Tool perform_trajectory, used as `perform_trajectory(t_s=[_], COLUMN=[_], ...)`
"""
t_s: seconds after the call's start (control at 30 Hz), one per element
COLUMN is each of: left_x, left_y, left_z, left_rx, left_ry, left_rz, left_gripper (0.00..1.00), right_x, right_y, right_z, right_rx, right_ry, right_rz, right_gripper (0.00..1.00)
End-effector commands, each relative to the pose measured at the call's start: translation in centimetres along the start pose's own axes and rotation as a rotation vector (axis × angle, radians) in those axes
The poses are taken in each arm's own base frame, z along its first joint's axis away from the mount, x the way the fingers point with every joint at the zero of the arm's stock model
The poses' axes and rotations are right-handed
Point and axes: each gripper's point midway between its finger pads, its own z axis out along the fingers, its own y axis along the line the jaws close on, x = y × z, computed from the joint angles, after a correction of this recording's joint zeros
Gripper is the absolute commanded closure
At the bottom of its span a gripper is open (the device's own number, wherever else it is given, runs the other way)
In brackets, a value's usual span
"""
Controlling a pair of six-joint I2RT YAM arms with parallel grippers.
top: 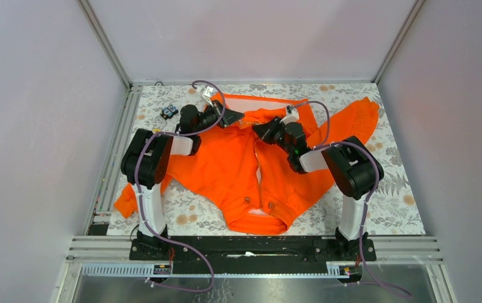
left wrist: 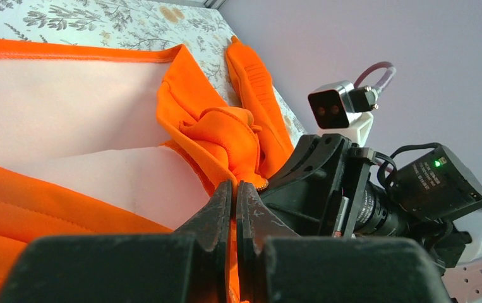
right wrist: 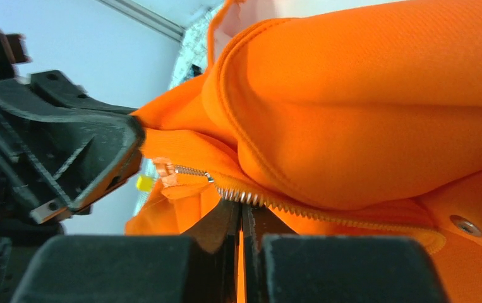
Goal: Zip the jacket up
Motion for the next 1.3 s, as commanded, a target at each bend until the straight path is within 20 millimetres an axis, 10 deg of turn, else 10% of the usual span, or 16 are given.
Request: perform_trajectory(t_s=[0.0, 0.33, 0.5, 0.77, 0.97, 1.03, 1.27], left_x=[-6.9, -15.2, -14.1, -12.8, -14.1, -12.7, -6.3], left_y=[-3.6, -1.0, 0.5, 2.7, -0.3, -1.0, -1.8], left_z=[-0.4, 4.1, 6.5, 5.2, 2.4, 1.5, -2.1], left_rx=[-0.002, -0.23, -0.193, -0.328, -0.405, -0.437, -0.667], left_ry=[-0.16, -0.129, -0.006, 0.029, -0.024, -0.001, 0.016], left_rz=[0.196, 0.416, 0.365, 0.224, 0.218, 0.185, 0.064], left_gripper=[1.0, 1.0, 1.0, 0.52, 0.32, 0.03, 0.24], right_x=[0.1, 4.9, 4.0, 3.1, 2.9, 2.8, 2.3], right_y=[-2.4, -0.6, 1.4, 2.4, 1.6, 1.4, 1.2], right_z=[0.5, -1.6, 0.1, 1.6, 1.0, 0.7, 0.4], right_rx=[0.136, 0.101, 0.016, -0.021, 0.039, 0.055, 0.077], right_ry=[0.125, 0.548, 0.522, 0.495, 0.473, 0.466, 0.435], right_rz=[-0.078, -0.034, 0.089, 0.215, 0.193, 0.181, 0.171], right_gripper=[1.0, 1.0, 1.0, 1.0, 1.0, 1.0, 1.0])
